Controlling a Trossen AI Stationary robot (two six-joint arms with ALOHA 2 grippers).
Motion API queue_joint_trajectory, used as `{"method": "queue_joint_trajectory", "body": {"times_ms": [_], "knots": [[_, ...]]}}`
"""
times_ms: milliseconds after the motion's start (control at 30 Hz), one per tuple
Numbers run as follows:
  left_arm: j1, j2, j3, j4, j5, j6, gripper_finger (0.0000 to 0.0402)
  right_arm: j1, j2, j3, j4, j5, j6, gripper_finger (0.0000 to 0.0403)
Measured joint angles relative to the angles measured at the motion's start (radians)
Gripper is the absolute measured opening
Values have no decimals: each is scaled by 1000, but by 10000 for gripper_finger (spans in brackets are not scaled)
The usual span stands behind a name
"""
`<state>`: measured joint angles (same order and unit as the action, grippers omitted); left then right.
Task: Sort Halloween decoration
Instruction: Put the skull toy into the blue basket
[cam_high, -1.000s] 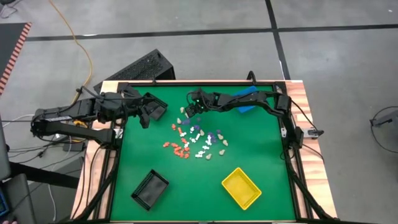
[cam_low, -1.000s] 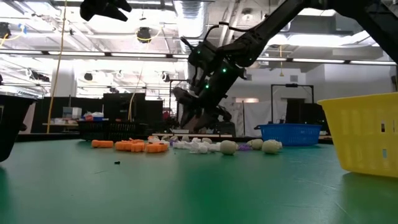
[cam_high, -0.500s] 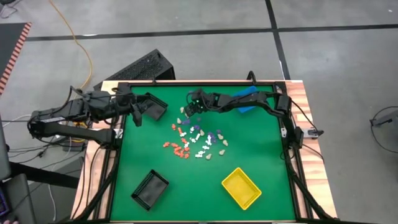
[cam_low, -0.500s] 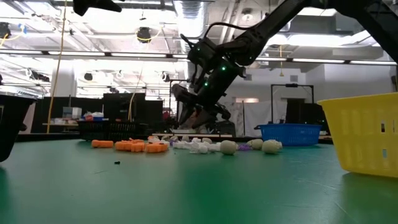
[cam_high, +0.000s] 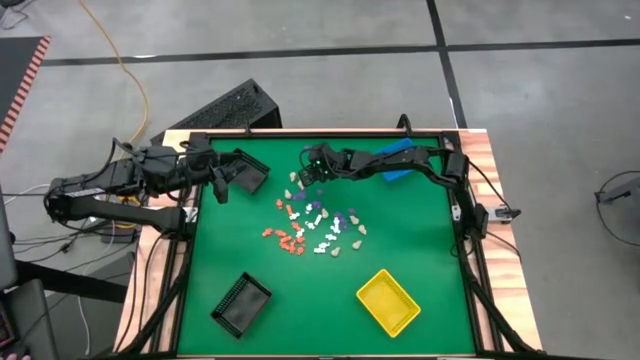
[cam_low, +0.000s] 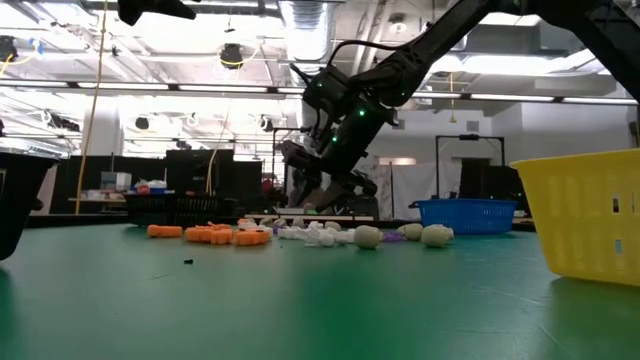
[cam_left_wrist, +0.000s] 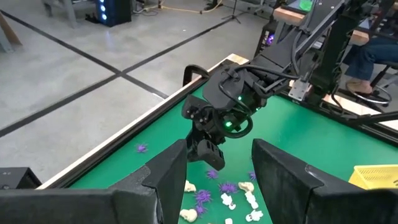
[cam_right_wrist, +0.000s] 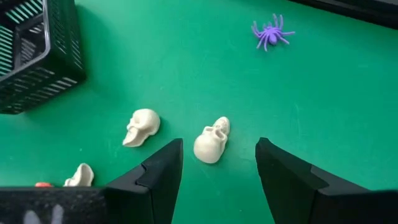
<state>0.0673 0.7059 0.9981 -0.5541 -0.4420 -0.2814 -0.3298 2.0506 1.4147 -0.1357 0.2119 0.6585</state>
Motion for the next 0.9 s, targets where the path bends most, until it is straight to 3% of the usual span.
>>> {"method": "queue_joint_trajectory", "body": {"times_ms": [900], "knots": [[0,0,0,0,19,-1,172,0,0,0,-22,0,-4,226]]}}
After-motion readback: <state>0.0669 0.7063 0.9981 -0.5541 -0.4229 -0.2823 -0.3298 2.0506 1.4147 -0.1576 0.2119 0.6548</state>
